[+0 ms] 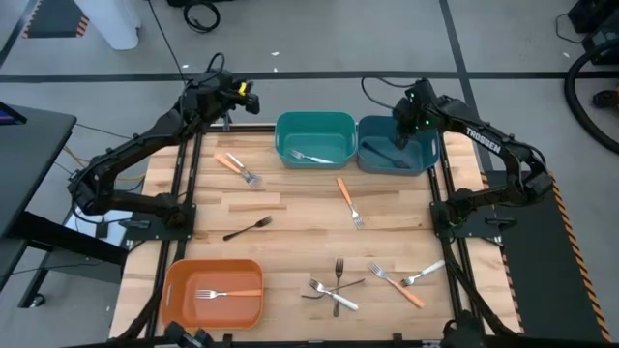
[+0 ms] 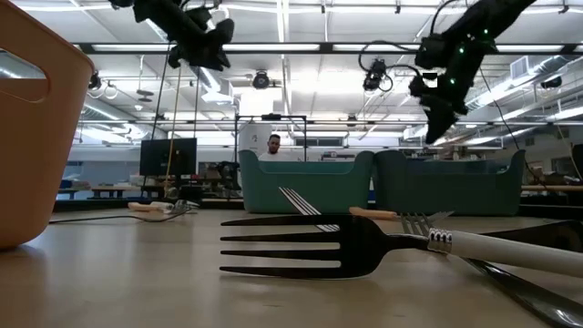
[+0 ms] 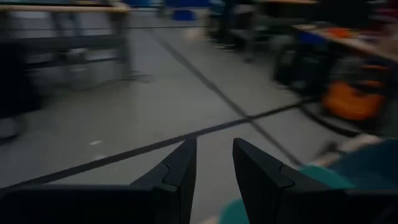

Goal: Sort silverware by color (type)
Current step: Put the top right orange fork into the orange bin

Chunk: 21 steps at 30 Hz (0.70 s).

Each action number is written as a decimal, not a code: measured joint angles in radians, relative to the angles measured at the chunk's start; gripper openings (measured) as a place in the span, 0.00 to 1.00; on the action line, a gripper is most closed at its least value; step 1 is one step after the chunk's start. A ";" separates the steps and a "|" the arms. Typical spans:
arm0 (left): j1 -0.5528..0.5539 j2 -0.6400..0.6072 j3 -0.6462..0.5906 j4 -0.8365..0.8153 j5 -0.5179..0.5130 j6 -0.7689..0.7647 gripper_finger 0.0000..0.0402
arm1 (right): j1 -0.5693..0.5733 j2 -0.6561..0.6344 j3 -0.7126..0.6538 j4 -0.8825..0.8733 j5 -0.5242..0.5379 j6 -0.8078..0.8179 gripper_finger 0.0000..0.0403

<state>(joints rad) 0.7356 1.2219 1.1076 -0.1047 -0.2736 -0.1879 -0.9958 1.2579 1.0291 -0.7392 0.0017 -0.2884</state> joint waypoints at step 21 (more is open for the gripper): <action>-0.318 -0.126 0.001 -0.503 0.169 0.080 0.28 | 0.447 -0.002 0.097 -0.192 -0.213 0.608 0.26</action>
<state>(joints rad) 0.4173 1.0960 1.1084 -0.6072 -0.1047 -0.1081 -0.5483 1.2564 1.1259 -0.9307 -0.2114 0.3197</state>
